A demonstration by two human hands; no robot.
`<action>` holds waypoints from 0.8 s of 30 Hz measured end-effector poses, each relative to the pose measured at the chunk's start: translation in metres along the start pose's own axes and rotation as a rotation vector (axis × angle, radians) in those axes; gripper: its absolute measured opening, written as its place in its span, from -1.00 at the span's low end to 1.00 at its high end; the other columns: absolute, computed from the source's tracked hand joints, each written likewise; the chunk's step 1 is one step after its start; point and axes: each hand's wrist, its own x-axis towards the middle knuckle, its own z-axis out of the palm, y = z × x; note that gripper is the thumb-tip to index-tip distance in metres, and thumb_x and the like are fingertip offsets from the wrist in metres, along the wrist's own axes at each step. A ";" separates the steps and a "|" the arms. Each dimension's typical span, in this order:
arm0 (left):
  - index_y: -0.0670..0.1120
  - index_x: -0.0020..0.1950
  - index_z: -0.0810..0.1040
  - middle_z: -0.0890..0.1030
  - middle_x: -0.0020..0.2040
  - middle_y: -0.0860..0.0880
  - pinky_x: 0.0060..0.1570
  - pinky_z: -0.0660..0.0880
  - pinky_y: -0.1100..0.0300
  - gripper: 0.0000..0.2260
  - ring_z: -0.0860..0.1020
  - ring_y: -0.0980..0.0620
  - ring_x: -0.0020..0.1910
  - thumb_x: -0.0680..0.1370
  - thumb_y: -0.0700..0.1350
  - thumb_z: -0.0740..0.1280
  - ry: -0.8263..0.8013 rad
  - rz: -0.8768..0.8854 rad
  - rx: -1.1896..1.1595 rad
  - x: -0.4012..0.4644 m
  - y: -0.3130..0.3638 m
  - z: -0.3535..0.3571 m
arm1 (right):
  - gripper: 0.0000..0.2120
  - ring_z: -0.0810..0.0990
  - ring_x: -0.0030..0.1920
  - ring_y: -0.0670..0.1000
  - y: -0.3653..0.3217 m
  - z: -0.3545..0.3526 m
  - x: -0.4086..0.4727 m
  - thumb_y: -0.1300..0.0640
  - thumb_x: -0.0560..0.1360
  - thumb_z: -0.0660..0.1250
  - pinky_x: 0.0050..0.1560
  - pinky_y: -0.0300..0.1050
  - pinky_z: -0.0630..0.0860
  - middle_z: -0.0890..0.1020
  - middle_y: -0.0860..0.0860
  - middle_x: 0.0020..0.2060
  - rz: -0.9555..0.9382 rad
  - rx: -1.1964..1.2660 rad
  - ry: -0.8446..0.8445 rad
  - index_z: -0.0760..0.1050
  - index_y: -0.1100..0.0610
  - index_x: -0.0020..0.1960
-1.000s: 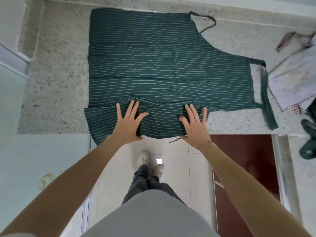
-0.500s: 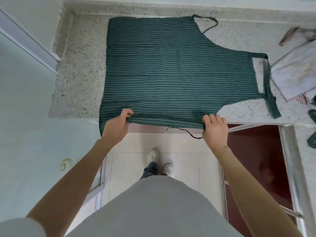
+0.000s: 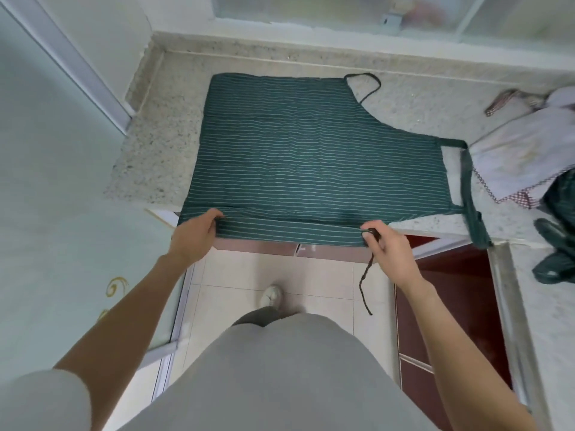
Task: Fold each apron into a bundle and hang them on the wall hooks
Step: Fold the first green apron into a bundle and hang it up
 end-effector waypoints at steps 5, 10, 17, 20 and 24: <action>-0.15 0.15 0.40 0.60 -0.15 -0.14 -0.24 0.44 0.04 -0.82 0.54 -0.14 -0.26 0.63 -0.11 0.12 0.214 -0.011 -0.058 0.037 0.020 -0.031 | -0.82 0.48 -0.30 -0.01 -0.005 -0.014 0.050 0.17 0.60 0.17 -0.28 -0.17 0.29 0.54 0.03 -0.27 0.031 0.074 0.175 0.43 0.16 0.17; -0.14 0.13 0.49 0.64 0.00 -0.12 -0.16 0.50 0.02 -0.81 0.59 -0.16 -0.12 0.61 -0.08 0.19 0.315 0.093 -0.054 0.108 0.025 -0.073 | -0.82 0.43 -0.31 0.02 -0.015 -0.035 0.138 0.15 0.61 0.15 -0.30 -0.15 0.21 0.51 0.03 -0.26 0.001 0.047 0.249 0.42 0.21 0.13; -0.16 0.15 0.51 0.63 0.00 -0.18 -0.20 0.48 0.02 -0.75 0.59 -0.21 -0.11 0.62 -0.04 0.18 0.348 0.078 -0.003 0.227 0.032 -0.104 | -0.81 0.48 -0.29 0.05 -0.020 -0.054 0.267 0.14 0.62 0.12 -0.30 -0.12 0.24 0.55 0.07 -0.24 -0.004 -0.033 0.270 0.40 0.20 0.14; -0.19 0.13 0.56 0.64 -0.01 -0.19 -0.13 0.49 0.02 -0.74 0.58 -0.21 -0.09 0.61 -0.05 0.19 0.320 0.106 -0.006 0.280 0.032 -0.115 | -0.77 0.57 -0.13 0.11 -0.019 -0.061 0.318 0.16 0.61 0.16 -0.15 -0.13 0.40 0.63 0.16 -0.06 -0.005 -0.045 0.271 0.46 0.25 0.19; -0.20 0.12 0.58 0.63 0.02 -0.19 -0.10 0.48 0.02 -0.74 0.58 -0.21 -0.06 0.61 -0.07 0.19 0.245 0.119 -0.032 0.339 0.027 -0.120 | -0.78 0.59 -0.07 0.19 -0.015 -0.069 0.373 0.16 0.59 0.21 -0.06 -0.08 0.46 0.64 0.21 -0.04 0.022 -0.059 0.248 0.48 0.27 0.15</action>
